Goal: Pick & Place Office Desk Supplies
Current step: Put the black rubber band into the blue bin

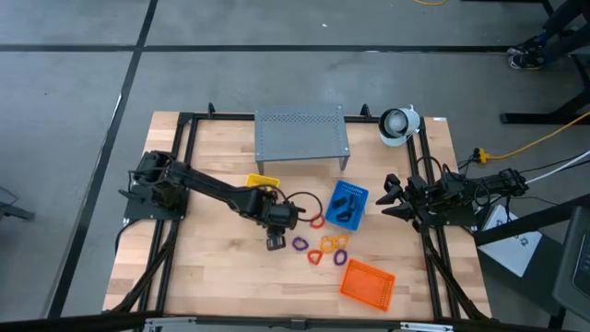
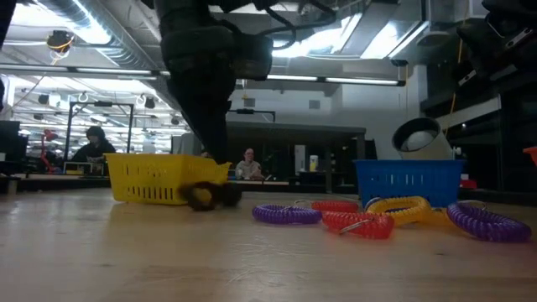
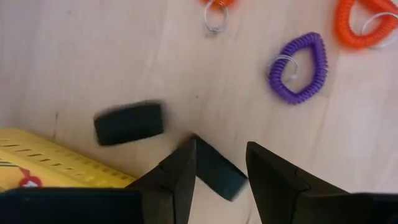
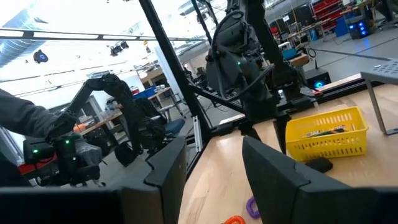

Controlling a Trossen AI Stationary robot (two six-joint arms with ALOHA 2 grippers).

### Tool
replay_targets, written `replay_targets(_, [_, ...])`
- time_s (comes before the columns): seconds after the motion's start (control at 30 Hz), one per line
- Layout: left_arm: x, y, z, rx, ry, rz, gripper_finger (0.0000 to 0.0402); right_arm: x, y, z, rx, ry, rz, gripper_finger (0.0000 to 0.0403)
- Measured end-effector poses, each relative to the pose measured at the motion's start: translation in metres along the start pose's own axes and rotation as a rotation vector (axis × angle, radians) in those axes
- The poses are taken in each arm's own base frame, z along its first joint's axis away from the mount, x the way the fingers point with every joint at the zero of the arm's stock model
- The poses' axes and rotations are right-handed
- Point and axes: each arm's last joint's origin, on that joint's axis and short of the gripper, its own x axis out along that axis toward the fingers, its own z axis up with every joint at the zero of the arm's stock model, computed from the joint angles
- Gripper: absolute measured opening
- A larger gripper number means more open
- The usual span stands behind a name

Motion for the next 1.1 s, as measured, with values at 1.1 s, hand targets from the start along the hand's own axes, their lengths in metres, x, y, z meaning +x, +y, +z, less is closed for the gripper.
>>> replay_targets(1.1, [0.049,0.004,0.022,0.102,0.192,-0.065,0.0112,0.000,-0.001,-0.002,0.016,0.021,-0.014,0.0160])
